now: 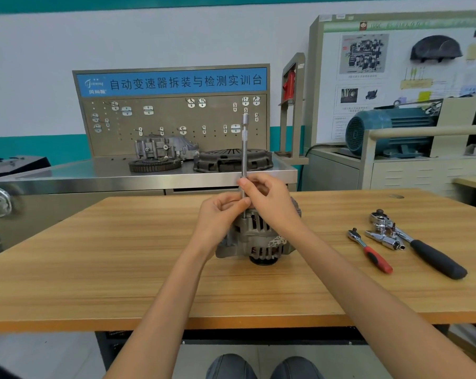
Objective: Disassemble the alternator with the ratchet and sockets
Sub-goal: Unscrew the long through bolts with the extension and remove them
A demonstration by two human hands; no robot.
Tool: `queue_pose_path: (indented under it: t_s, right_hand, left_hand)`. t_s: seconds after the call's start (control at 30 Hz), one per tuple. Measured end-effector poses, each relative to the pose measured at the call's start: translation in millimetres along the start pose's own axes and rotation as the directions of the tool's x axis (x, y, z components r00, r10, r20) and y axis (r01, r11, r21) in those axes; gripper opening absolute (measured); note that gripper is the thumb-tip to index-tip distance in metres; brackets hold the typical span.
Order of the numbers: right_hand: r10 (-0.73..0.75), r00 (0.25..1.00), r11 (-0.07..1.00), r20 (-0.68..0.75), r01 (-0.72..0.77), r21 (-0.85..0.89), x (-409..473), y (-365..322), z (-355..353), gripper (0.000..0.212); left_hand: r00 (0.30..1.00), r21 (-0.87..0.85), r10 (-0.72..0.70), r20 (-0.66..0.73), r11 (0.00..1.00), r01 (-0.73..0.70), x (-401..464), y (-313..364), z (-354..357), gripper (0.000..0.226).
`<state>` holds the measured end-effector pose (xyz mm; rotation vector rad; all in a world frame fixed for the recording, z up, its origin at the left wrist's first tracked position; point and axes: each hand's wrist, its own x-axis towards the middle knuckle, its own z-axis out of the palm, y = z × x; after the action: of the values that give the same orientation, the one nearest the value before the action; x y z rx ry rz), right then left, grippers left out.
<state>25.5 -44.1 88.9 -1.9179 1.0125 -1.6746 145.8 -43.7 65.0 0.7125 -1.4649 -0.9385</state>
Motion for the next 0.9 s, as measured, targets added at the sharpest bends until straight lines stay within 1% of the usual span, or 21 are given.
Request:
queue_pose_path:
  t_s: [0.07,0.1,0.17,0.23,0.27,0.33,0.5,0.67,0.8,0.87,0.9]
  right_hand:
    - [-0.015,1.0,1.0,-0.009,0.015,-0.01,1.5,-2.0,3.0,0.015]
    - [-0.01,1.0,1.0,-0.018,0.011,0.022,2.1,-3.3,5.2,0.016]
    - [0.008,0.998,0.989,-0.058,0.0,0.148,2.8,-6.4,10.4,0.018]
    - [0.005,0.991,0.968,-0.131,0.028,0.248,3.4,-8.9,14.6,0.009]
    - [-0.005,0.987,0.964,-0.161,0.047,0.261,4.0,-9.0,15.5,0.005]
    - [-0.024,0.984,0.965,-0.175,0.068,0.252,5.0,-7.6,16.3,0.006]
    - [-0.074,0.987,0.981,-0.142,0.097,0.165,7.6,-6.6,17.3,0.015]
    - [-0.093,0.986,0.979,-0.14,0.117,0.17,6.6,-7.2,20.7,0.018]
    - [-0.074,0.997,0.975,-0.029,0.078,0.21,8.6,-9.2,12.0,0.019]
    - [-0.079,0.997,0.98,0.006,0.076,0.185,9.9,-9.3,9.4,0.019]
    - [-0.081,0.997,0.982,0.011,0.078,0.171,10.0,-9.1,9.1,0.019]
  left_hand:
    - [1.0,-0.022,-0.006,-0.029,1.0,0.005,-0.4,-0.3,2.4,0.016]
    - [0.999,-0.023,-0.006,-0.04,1.0,0.006,-0.2,-0.5,3.1,0.015]
    - [0.999,-0.018,-0.005,-0.053,1.0,0.004,0.2,-1.3,3.7,0.011]
    - [0.998,-0.017,0.002,-0.059,1.0,-0.003,0.3,-2.1,3.9,0.007]
    - [0.998,-0.014,0.005,-0.06,1.0,-0.006,0.3,-2.3,4.2,0.007]
    - [0.998,-0.007,0.008,-0.059,1.0,-0.009,0.5,-2.9,4.0,0.008]
    - [0.999,-0.018,0.011,-0.047,1.0,-0.012,1.0,-4.9,4.2,0.011]
    - [0.999,-0.018,0.012,-0.043,1.0,-0.013,1.2,-6.0,3.7,0.013]
    - [0.999,-0.043,0.02,-0.03,0.999,-0.021,1.9,-5.9,3.3,0.024]
    - [1.0,-0.037,0.016,-0.022,0.999,-0.017,2.1,-4.8,3.3,0.032]
    - [1.0,-0.025,0.016,-0.007,1.0,-0.016,2.0,-4.4,3.0,0.032]
